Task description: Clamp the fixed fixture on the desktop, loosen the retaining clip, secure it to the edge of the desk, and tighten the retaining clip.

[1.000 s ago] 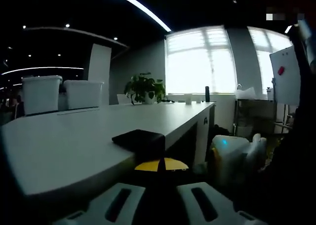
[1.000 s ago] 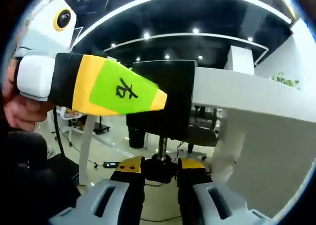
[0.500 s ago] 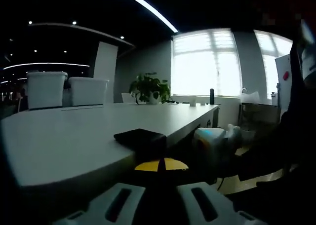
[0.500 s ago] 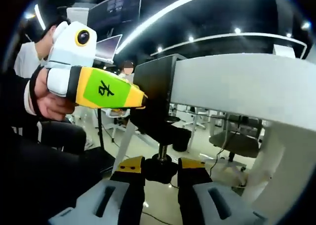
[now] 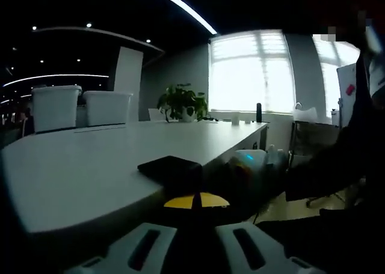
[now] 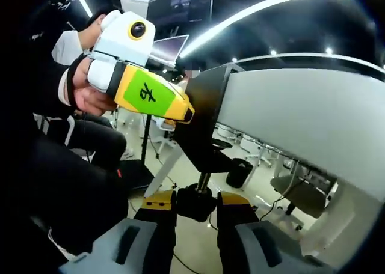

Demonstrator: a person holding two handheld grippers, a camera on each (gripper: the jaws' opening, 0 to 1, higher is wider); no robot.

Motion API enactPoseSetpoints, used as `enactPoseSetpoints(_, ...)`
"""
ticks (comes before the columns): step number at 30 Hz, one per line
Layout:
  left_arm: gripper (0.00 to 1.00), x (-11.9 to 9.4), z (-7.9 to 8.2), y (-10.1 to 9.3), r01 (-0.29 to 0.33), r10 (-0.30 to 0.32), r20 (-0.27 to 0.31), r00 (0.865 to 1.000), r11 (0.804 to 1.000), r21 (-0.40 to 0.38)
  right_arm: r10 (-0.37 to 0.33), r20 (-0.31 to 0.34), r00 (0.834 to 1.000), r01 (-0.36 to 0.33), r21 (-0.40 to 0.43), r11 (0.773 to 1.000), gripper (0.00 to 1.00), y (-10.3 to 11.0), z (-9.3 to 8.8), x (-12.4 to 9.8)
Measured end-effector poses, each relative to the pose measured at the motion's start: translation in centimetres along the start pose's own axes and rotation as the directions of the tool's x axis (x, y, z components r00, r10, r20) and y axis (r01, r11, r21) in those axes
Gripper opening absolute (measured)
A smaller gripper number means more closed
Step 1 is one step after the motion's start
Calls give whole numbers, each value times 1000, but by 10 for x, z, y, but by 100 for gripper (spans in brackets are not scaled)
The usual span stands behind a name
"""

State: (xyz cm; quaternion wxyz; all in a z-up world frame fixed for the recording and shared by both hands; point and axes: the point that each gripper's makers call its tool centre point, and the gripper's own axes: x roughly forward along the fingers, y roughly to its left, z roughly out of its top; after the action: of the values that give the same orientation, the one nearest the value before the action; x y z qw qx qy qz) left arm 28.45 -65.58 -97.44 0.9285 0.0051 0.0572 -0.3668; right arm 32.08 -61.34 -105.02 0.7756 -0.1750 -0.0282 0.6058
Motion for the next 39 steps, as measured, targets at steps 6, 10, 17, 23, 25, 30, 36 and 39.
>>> enactPoseSetpoints(6,1,0,0,0,9,-9,-14,1000,1000,24,-27,-47,999,26,-16,1000,23,1,2,3)
enactPoseSetpoints(10,1,-1,0,0,16,-16,-9,1000,999,31,-140,-42,989,140,6,990,24,1,1,3)
enactPoseSetpoints(17,1,-1,-2,1,29,-30,23,999,999,32,-456,-40,889,457,152,877,41,14,-12,-20)
enactPoseSetpoints(23,1,-2,-1,1,18,-20,26,999,998,57,-703,-114,702,707,230,669,91,2,-30,-38)
enactPoseSetpoints(25,1,-2,-1,1,19,-20,22,1000,998,63,-729,-100,677,726,247,641,82,4,-21,-36)
enactPoseSetpoints(30,1,-2,-1,1,11,-12,14,1000,997,76,-767,-127,629,772,219,596,78,-2,-2,-25)
enactPoseSetpoints(36,1,-2,-1,0,23,-24,13,1000,997,78,-811,-136,569,820,172,546,65,-9,-2,-20)
enactPoseSetpoints(39,1,-2,-1,1,34,-35,17,999,997,73,-814,-143,563,824,182,537,53,-14,-4,-18)
